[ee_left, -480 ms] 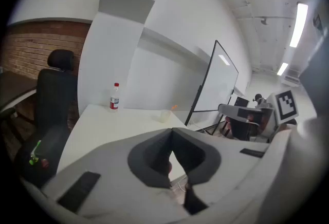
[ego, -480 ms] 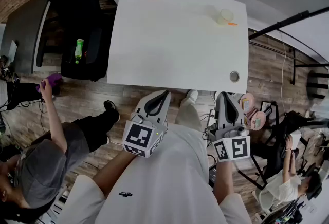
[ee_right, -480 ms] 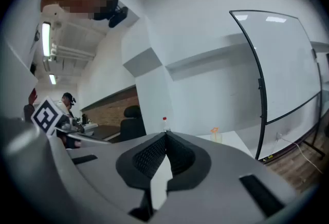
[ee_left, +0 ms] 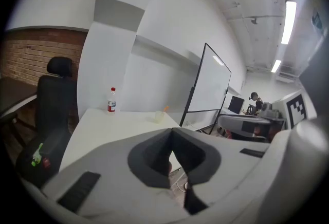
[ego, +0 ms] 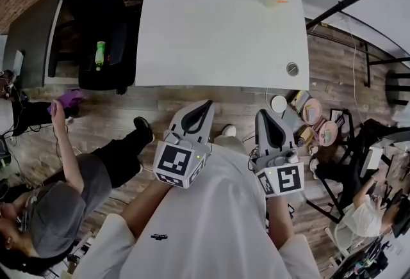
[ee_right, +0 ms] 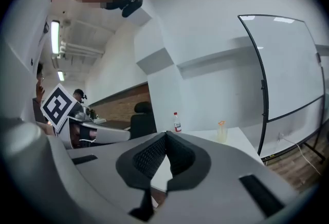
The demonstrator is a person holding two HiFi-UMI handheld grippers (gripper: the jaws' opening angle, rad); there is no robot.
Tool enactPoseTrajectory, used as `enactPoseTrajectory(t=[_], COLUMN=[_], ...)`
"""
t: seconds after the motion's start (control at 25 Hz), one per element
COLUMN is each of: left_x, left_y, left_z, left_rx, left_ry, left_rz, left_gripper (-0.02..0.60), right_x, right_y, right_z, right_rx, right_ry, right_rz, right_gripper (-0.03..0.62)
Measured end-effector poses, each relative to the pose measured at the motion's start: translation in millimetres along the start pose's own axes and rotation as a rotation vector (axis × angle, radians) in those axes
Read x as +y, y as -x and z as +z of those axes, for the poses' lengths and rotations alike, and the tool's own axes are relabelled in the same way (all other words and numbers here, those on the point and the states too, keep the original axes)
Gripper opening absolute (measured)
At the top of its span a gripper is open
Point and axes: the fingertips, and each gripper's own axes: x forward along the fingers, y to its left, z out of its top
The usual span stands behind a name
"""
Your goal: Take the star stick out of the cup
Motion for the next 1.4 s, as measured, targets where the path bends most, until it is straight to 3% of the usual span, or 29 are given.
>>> enactPoseTrajectory(t=[0.2, 0.4, 0.88, 1.16, 1.4], left_x=[-31, -66, -113, -103, -70], left_y=[16, 12, -11, -40, -89], left_z=[-10, -20, -37, -31, -11], left_rx=[0.0, 0.007, 0.047, 0.07, 0.072], left_ry=[-0.001, 0.0, -0.017, -0.022, -0.014], left_rz=[0.031, 0.028, 0.007, -0.018, -0.046], left_gripper=[0.003, 0.003, 0.003, 0.003, 0.003], right_x=[-3, -29, -76, -100, -119], right_y=[32, 63, 100, 85, 35], right_z=[4, -11, -33, -33, -25], right_rx=[-0.023, -0.022, -0.013, -0.007, 0.024], right_ry=[-0.005, -0.111, -0.119, -0.149, -0.132], right_rz=[0.027, 0.017, -0.038, -0.076, -0.1], right_gripper=[0.003, 0.005, 0.005, 0.005, 0.005])
